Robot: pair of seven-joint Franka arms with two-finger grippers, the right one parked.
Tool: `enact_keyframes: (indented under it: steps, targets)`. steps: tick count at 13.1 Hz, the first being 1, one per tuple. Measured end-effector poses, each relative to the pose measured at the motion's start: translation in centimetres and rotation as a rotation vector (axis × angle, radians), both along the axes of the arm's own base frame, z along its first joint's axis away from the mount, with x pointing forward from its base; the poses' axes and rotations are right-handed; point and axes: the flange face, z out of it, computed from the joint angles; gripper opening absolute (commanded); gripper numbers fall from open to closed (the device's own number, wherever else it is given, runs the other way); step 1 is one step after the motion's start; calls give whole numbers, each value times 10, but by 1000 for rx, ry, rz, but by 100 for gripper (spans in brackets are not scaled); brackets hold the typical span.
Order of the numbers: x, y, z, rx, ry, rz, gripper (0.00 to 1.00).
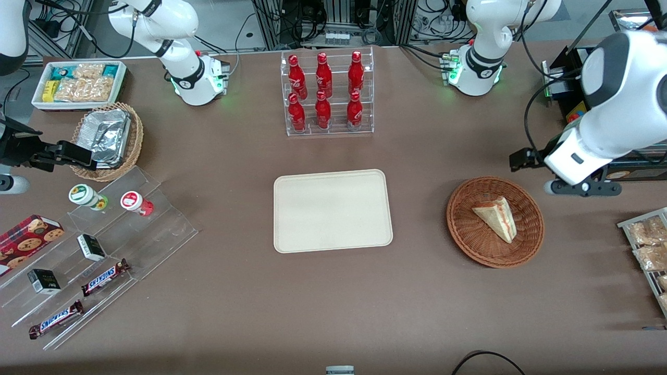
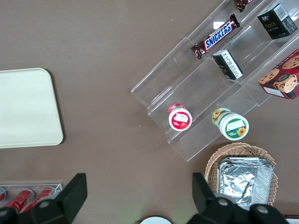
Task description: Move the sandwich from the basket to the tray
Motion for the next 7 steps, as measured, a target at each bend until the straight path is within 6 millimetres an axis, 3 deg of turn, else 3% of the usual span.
enact_keyframes:
  steps: [7]
  targets:
    - [-6, 25, -87, -4, -71, 58, 100]
